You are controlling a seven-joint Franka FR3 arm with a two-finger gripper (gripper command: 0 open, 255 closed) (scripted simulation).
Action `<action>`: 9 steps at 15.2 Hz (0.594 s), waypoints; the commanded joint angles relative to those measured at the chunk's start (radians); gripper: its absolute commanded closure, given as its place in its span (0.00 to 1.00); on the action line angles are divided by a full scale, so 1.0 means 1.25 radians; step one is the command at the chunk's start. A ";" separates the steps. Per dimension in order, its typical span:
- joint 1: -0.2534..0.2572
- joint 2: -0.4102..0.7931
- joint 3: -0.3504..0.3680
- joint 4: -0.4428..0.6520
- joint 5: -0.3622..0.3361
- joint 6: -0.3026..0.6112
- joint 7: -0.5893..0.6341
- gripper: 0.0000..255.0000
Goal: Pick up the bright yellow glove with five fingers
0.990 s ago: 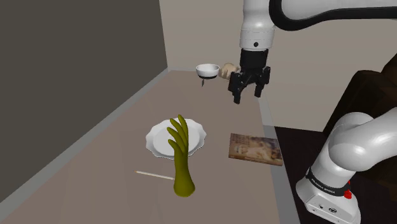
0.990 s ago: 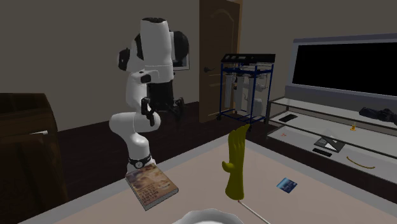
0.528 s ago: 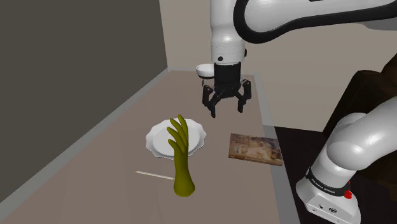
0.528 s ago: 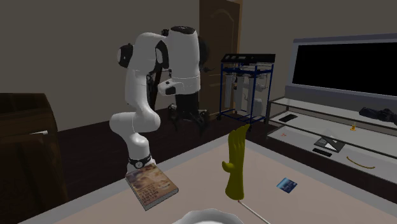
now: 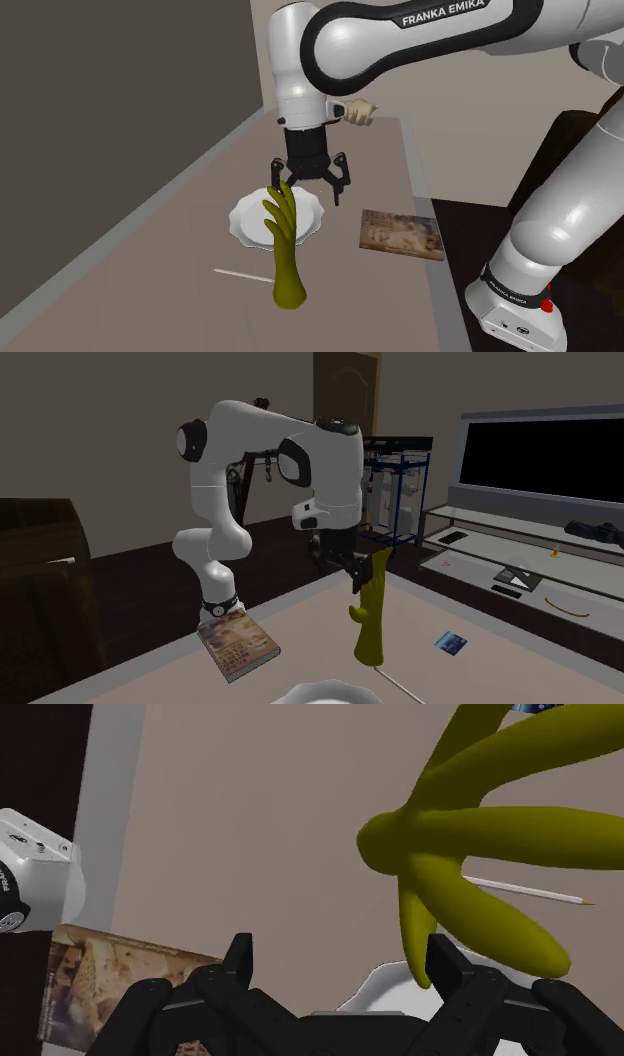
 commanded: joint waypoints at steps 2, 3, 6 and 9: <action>0.004 0.129 0.041 0.073 -0.047 0.030 0.154 0.00; 0.012 0.173 0.047 0.099 -0.066 0.038 0.202 0.00; 0.021 0.191 0.044 0.090 -0.074 0.061 0.215 0.00; 0.022 0.198 0.044 0.064 -0.078 0.092 0.211 0.00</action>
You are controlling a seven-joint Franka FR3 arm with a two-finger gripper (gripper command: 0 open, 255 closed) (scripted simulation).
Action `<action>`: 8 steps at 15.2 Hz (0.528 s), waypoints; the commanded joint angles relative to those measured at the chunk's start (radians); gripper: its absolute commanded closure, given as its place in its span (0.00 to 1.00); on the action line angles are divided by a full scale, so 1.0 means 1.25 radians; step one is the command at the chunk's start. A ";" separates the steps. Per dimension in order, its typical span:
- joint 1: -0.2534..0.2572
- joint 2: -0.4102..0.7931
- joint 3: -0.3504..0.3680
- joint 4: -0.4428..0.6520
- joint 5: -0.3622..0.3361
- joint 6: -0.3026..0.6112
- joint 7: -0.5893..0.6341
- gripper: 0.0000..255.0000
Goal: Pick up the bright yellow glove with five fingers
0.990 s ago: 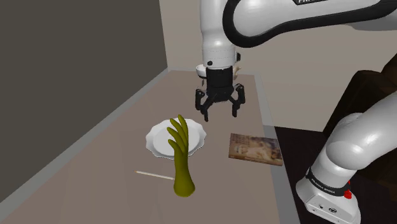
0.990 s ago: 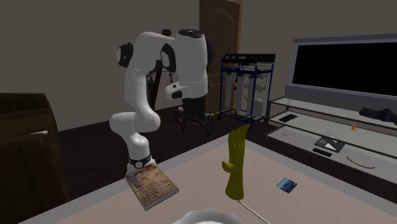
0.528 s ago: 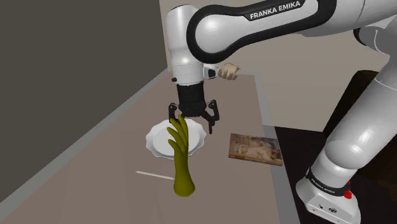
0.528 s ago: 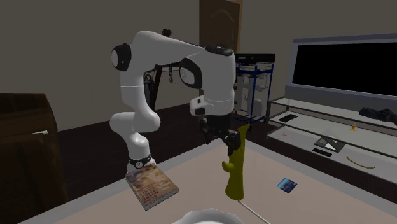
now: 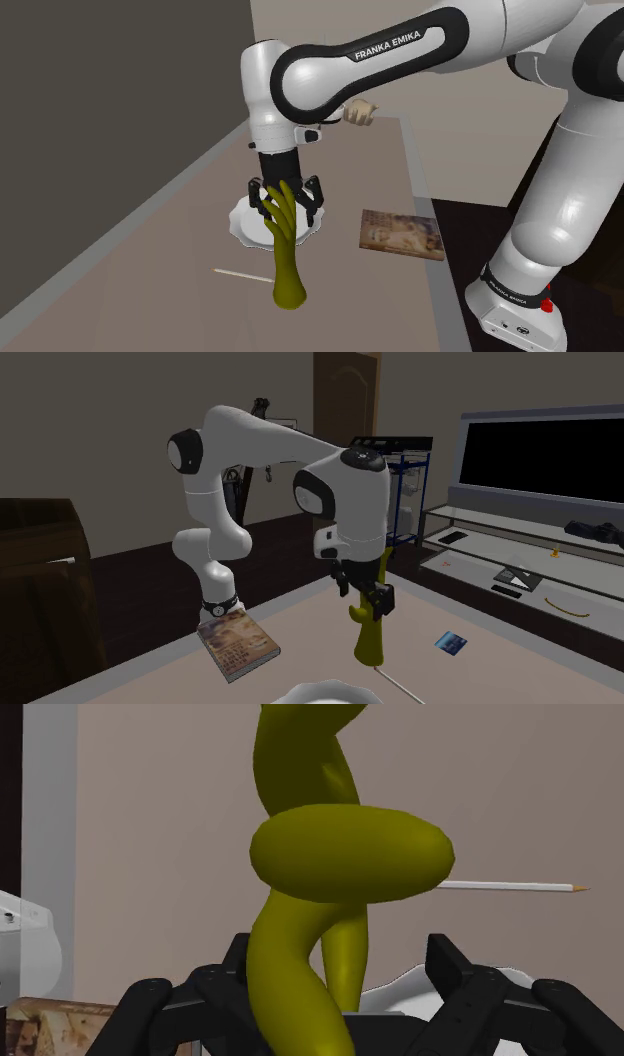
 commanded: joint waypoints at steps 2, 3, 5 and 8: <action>0.003 0.013 0.000 -0.026 -0.007 0.036 -0.001 0.00; 0.003 0.012 0.000 -0.026 -0.007 0.036 -0.001 0.00; 0.003 0.012 0.000 -0.026 -0.007 0.036 -0.001 1.00; 0.003 0.012 0.000 -0.027 -0.006 0.036 -0.002 1.00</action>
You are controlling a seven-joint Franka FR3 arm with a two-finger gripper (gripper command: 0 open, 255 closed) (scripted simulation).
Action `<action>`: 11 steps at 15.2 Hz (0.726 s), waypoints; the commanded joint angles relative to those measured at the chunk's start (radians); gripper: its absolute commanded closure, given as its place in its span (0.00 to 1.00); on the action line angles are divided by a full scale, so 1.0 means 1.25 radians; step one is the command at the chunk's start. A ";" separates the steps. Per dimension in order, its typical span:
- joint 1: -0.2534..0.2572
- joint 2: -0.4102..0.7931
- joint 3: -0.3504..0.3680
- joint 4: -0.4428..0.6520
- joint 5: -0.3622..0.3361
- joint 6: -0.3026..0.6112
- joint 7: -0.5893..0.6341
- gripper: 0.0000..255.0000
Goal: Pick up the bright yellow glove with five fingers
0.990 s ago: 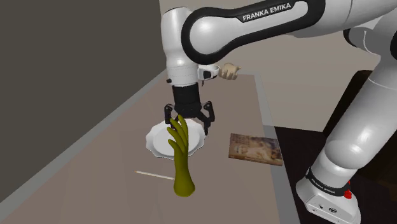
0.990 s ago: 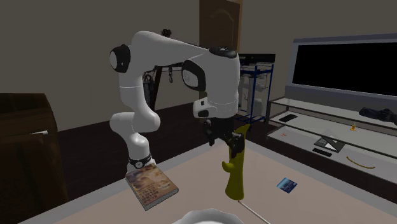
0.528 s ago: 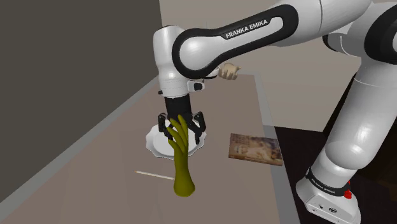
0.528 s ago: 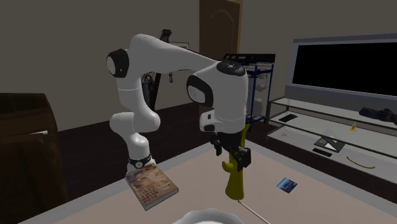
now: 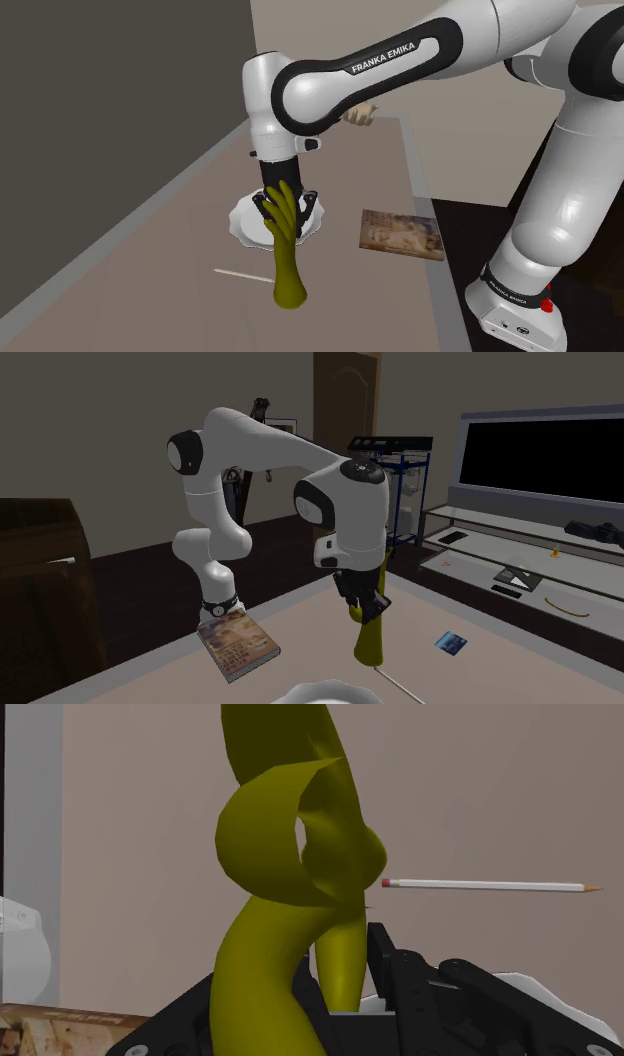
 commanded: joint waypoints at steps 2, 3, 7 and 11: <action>0.001 0.001 0.000 -0.001 0.000 0.001 0.001 1.00; 0.001 0.001 0.000 -0.001 -0.001 0.001 0.001 1.00; 0.000 -0.002 0.000 0.008 0.001 -0.011 0.001 1.00; -0.002 -0.012 0.000 0.042 0.006 -0.052 0.005 1.00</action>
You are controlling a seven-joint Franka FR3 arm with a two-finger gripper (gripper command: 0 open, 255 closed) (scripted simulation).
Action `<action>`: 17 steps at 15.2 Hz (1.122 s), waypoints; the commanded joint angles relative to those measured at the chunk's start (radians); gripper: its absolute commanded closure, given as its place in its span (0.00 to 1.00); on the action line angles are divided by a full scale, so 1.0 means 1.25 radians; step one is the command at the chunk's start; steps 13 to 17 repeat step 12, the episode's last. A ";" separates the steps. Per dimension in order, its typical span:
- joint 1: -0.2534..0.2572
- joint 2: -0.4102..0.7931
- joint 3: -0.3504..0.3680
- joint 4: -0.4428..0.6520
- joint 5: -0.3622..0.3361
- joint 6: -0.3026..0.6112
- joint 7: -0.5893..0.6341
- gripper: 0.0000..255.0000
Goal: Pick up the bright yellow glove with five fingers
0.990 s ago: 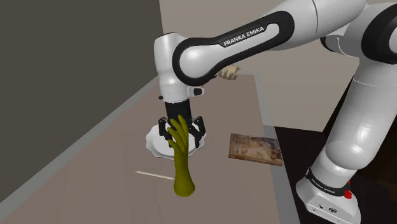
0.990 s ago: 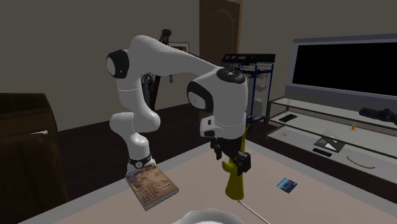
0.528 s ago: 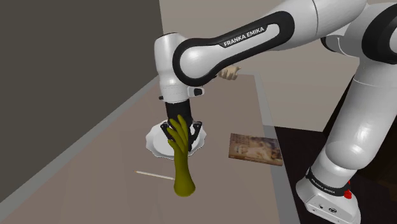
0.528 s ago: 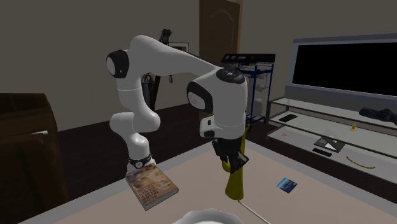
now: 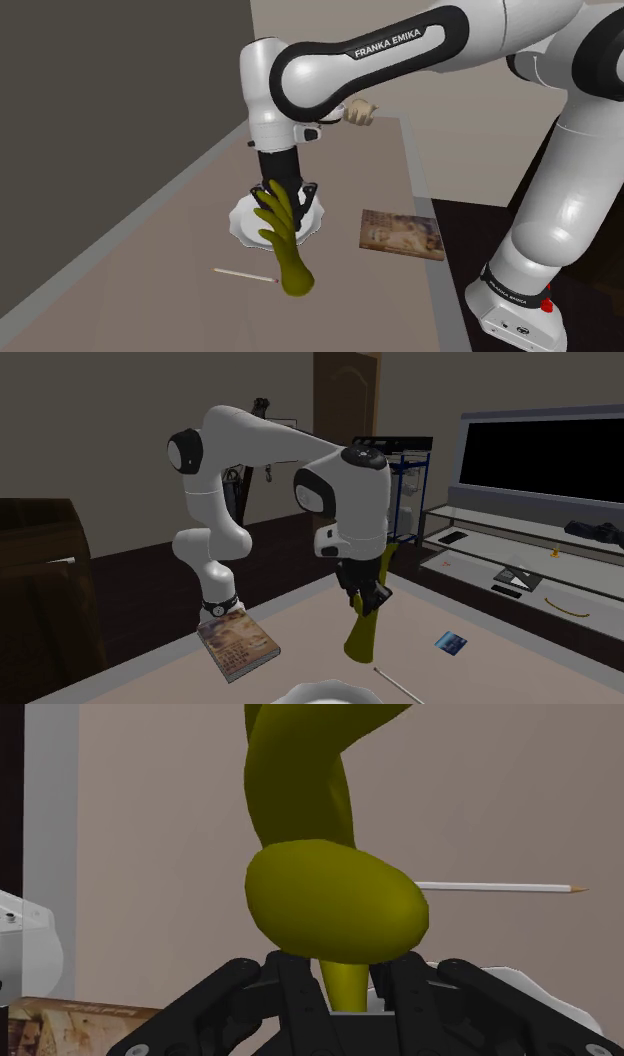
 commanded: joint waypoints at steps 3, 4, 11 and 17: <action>-0.002 -0.008 0.000 0.035 0.004 -0.040 0.004 1.00; -0.002 -0.009 0.000 0.044 0.004 -0.051 0.006 1.00; -0.003 -0.012 0.000 0.107 0.005 -0.114 0.018 1.00; -0.003 -0.012 0.000 0.107 0.005 -0.114 0.018 1.00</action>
